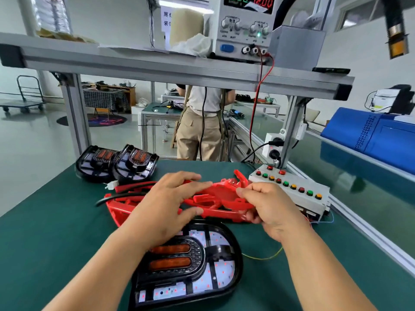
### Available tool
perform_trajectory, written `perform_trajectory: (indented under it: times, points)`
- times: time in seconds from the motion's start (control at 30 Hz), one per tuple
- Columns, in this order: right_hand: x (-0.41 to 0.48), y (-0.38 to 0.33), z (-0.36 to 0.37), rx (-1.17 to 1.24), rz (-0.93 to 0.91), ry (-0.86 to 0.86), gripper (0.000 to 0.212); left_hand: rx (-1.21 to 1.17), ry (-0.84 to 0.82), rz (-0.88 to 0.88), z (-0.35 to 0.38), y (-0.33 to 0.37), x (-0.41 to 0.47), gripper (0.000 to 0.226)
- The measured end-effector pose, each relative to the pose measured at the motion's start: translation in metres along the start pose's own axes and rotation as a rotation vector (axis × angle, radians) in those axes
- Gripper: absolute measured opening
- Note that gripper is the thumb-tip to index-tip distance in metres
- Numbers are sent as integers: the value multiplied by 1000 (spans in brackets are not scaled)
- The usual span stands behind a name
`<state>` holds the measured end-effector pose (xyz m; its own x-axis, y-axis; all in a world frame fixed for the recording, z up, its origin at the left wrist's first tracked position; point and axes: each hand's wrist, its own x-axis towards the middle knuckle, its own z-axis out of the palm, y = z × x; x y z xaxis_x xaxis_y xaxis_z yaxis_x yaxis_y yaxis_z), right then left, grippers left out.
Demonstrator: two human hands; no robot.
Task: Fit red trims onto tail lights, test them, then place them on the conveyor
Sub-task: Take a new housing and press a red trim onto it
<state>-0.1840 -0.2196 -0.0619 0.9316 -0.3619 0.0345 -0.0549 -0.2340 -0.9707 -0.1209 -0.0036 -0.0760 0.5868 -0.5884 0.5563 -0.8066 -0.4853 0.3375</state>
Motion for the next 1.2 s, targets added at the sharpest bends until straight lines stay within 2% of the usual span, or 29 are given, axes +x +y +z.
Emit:
perform_trajectory:
  times: [0.13, 0.3, 0.37, 0.47, 0.53, 0.67, 0.77, 0.93, 1.0, 1.07, 1.1, 1.2]
  points:
    - [-2, -4, 7, 259, 188, -109, 25, 101, 115, 3, -7, -2, 0, 37]
    - [-1, -1, 9, 371, 368, -331, 54, 36, 124, 37, -13, -2, 3, 26]
    - [0, 2, 11, 308, 352, -349, 56, -32, 94, 7, -14, 1, 2, 24]
    - [4, 3, 7, 213, 278, -277, 59, -149, -10, -170, -16, 2, 1, 25]
    - [5, 4, 1, 220, 202, -264, 51, -84, -91, -259, -19, 2, 1, 21]
    - [2, 9, -4, 145, 56, -454, 34, -15, -173, -311, -26, 11, -2, 23]
    - [1, 12, -6, 187, 48, -522, 27, -174, -263, -386, -36, 10, -11, 24]
    - [8, 19, -21, 428, 52, -474, 24, -301, -232, -690, -69, -21, -33, 55]
    - [9, 21, -26, 476, 33, -502, 19, -358, -391, -814, -73, -27, -39, 66]
    - [9, 22, -29, 479, 4, -577, 18, -375, -585, -848, -68, -31, -41, 78]
    - [9, 22, -29, 466, -11, -626, 21, -376, -648, -834, -64, -30, -41, 77]
    - [7, 23, -28, 429, -40, -734, 31, -418, -660, -772, -51, -19, -37, 59]
